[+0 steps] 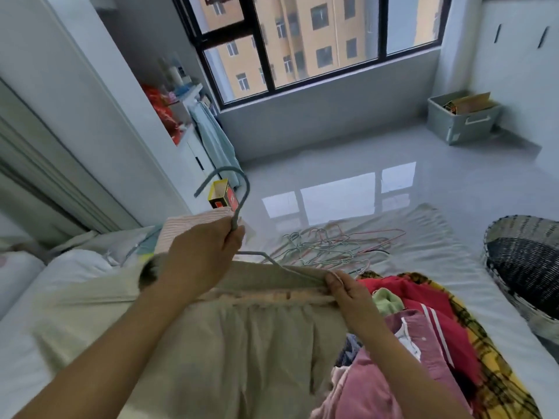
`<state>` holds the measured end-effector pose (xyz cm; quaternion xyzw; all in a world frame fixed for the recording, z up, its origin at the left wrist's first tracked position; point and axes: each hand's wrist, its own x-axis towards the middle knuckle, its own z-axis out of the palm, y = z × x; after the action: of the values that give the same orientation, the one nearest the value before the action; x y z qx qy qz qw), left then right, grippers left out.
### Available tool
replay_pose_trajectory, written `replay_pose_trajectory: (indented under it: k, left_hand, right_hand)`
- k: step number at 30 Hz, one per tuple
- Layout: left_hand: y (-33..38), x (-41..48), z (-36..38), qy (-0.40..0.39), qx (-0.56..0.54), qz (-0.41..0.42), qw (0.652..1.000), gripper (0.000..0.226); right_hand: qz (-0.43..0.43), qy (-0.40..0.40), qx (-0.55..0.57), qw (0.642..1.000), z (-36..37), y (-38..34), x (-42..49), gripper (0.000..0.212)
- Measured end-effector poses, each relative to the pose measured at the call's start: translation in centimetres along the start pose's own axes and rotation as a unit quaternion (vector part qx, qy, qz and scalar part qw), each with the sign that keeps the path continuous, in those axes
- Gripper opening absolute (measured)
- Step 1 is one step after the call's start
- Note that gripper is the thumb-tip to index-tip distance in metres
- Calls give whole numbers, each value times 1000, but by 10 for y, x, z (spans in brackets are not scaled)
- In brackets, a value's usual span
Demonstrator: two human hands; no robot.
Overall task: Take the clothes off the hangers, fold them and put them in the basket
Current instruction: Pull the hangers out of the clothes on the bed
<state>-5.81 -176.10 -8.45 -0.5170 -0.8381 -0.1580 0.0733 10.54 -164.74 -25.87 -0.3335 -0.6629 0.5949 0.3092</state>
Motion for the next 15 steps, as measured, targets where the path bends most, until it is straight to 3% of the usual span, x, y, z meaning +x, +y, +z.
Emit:
replay_pose_trajectory:
  k: [3,8,12,15]
  left_hand:
    - [-18,-10,-8,16,-75,-76,994,35]
    - [-47,-26,-2,64,-112,-171,977,36]
    - [-79,-39,-2,105,-140,-210,962,37]
    - [-96,-52,11,116,-125,-245,954,40]
  right_hand:
    - [67,-28,-20,997,-34,-3,17,22]
    - [199,-92,111,969,-34,-19,30,23]
    - [240,-128,152,950,-15,-28,37,18]
    - [235,-116,109,959,1,-35,42,19]
